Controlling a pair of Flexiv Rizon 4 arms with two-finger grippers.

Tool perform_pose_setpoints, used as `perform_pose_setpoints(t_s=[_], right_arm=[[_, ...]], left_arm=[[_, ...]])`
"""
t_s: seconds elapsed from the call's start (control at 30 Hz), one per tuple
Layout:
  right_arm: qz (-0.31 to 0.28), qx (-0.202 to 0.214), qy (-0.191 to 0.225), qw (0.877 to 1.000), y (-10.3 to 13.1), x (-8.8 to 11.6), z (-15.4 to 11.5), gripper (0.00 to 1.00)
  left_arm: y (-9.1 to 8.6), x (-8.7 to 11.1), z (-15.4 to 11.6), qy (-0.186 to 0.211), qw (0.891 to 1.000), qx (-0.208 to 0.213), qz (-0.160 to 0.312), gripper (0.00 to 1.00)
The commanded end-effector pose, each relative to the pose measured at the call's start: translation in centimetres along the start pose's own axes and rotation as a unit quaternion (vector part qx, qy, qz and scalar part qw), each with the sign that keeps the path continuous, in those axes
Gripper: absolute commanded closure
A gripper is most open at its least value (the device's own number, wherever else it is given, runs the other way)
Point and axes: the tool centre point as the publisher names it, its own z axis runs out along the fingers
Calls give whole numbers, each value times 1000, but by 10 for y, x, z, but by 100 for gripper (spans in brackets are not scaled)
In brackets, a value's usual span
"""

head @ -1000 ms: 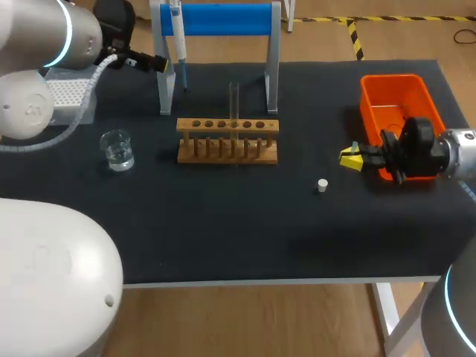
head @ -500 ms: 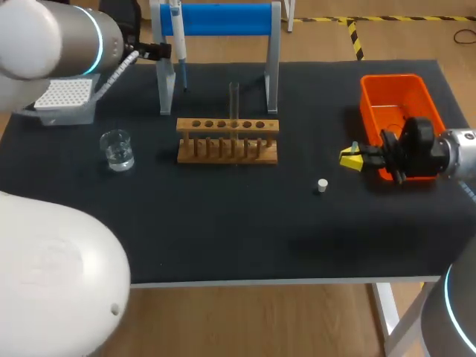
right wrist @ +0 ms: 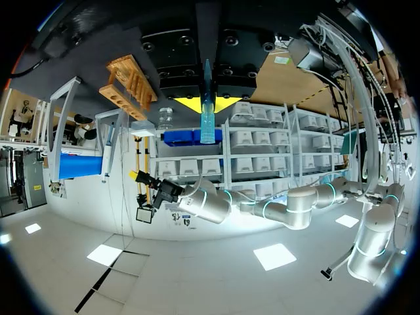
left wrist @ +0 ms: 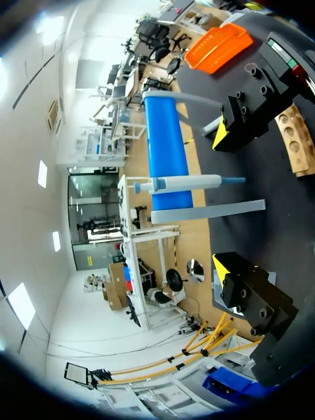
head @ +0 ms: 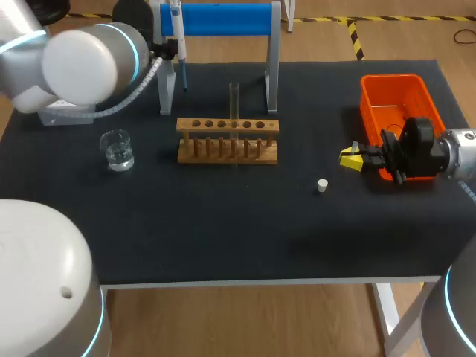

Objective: Invert the test tube, pick up the pipette, mount the tip to pipette, aspirate from beaker and dispense into the tube, eject the tip, return the pipette, and cap with the stopper.

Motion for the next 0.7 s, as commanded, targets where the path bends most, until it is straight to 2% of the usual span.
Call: perform_pose_setpoints(t_s=[0.03, 0.37, 0.7], right_arm=[[0, 0, 0, 1000, 0, 1, -1, 100], [0, 0, 0, 1000, 0, 1, -1, 100], [0, 0, 0, 1000, 0, 1, -1, 100]], left_arm=[[-1, 8, 8, -104, 995, 8, -4, 0], [-9, 15, 21, -102, 994, 24, -19, 0], [-16, 23, 39, -75, 996, 33, -22, 0]])
